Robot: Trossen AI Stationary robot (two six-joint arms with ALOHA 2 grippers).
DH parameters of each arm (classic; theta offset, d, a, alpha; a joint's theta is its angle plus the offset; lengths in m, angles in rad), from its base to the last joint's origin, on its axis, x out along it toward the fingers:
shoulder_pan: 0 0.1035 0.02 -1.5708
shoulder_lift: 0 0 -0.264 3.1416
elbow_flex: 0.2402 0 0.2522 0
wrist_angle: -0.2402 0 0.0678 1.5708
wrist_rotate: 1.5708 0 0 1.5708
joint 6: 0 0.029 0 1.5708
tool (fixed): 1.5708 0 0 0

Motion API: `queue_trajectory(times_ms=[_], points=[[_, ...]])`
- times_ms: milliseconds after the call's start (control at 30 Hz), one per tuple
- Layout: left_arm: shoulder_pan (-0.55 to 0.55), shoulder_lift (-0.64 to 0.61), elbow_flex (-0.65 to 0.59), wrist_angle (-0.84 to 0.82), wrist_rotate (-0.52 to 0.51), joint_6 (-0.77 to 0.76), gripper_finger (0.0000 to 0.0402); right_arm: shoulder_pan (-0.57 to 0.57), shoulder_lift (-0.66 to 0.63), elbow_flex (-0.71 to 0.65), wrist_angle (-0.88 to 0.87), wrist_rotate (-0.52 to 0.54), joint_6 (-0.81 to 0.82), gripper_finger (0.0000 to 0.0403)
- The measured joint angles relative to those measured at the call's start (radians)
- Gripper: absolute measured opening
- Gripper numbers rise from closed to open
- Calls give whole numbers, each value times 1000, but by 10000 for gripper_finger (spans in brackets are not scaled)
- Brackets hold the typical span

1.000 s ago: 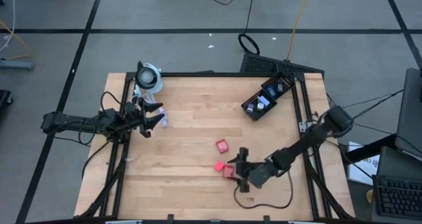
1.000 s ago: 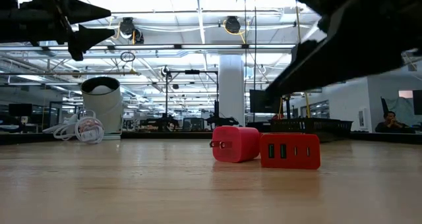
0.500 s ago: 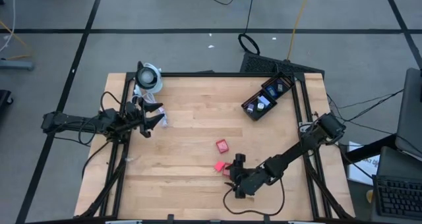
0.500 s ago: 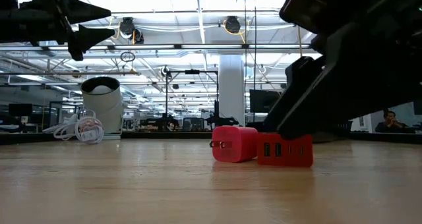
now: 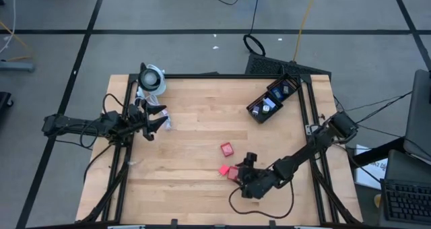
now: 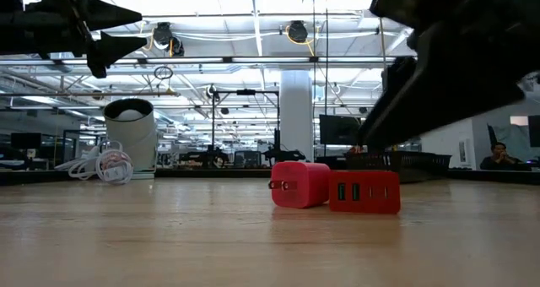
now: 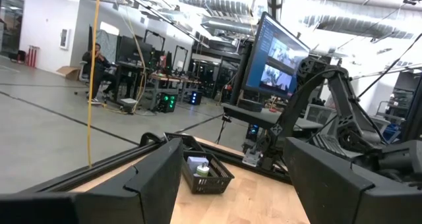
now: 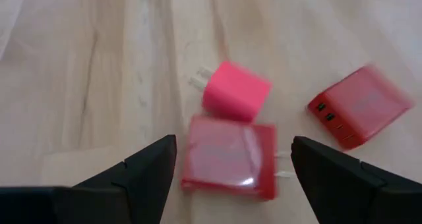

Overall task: Pick & Place Office items
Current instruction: Put the big red charger adapter into the bottom black bin

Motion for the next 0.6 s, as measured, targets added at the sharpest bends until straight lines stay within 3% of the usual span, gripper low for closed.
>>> queue_trajectory(times_ms=[333, 600], points=[[0, 0, 0, 0, 0, 0, 267, -29, 57, -15, 4, -68, 37, 292], [0, 0, 0, 0, 0, 0, 267, -45, 57, -17, 14, -115, 34, 251]])
